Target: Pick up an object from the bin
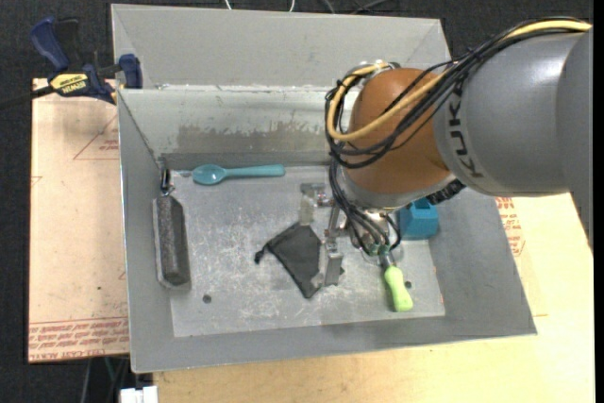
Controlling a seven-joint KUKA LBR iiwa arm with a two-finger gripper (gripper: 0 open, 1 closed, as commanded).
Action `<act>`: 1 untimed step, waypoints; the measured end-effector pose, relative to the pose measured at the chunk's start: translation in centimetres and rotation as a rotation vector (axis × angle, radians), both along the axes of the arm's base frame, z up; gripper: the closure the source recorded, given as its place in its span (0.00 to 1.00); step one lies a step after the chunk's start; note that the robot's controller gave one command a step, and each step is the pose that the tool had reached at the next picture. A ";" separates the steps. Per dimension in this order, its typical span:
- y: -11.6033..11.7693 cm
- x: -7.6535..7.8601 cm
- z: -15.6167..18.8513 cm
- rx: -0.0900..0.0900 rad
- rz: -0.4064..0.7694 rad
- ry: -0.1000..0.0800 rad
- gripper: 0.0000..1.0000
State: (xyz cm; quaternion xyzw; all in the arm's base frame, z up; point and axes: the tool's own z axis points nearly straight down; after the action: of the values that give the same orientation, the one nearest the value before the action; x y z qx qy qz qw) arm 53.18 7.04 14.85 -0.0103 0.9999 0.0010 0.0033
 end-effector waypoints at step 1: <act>1.8 -0.4 -7.1 -0.002 0.108 -0.002 0.00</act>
Offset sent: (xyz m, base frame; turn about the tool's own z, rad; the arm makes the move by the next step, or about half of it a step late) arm 0.0053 -0.0055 -0.0768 0.1899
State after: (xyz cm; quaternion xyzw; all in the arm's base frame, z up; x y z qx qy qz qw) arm 52.74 8.89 7.76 -0.0642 0.9979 0.0002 0.0045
